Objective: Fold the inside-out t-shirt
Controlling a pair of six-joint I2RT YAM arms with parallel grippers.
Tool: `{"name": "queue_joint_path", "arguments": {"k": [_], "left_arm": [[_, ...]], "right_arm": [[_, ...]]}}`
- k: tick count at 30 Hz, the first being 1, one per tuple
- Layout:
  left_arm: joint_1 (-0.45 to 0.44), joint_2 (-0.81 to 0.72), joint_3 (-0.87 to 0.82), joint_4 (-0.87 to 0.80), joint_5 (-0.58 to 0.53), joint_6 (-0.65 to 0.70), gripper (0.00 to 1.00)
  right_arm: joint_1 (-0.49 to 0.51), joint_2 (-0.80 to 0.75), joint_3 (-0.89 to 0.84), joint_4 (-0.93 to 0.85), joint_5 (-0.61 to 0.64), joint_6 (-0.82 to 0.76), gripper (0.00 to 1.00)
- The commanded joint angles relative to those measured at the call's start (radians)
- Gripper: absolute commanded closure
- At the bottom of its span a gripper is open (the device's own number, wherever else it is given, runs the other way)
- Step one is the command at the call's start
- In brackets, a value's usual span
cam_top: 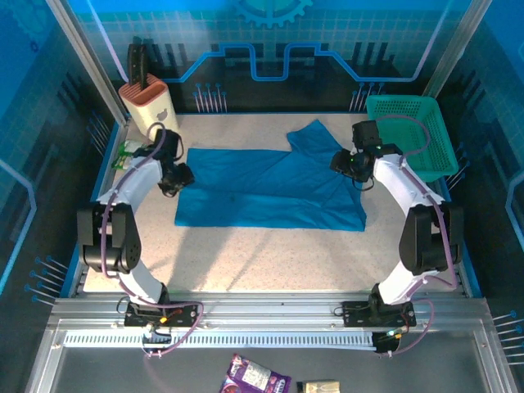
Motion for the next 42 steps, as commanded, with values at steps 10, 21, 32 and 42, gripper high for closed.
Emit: {"name": "queue_joint_path", "arguments": {"k": [10, 21, 32, 42], "left_arm": [[-0.106, 0.004, -0.304, 0.082, 0.031, -0.098, 0.87], [0.016, -0.085, -0.493, 0.137, 0.171, -0.133, 0.87], [0.033, -0.303, -0.575, 0.071, 0.168, -0.159, 0.85], [0.029, -0.388, -0.466, 0.055, 0.203, -0.17, 0.8]], "right_arm": [[-0.04, -0.115, -0.353, 0.081, -0.321, -0.054, 0.2], [-0.127, -0.107, -0.555, 0.081, -0.176, 0.102, 0.15], [-0.074, -0.366, -0.597, -0.091, -0.129, 0.138, 0.2], [0.161, -0.229, -0.467, 0.122, -0.284, 0.269, 0.34]]}}
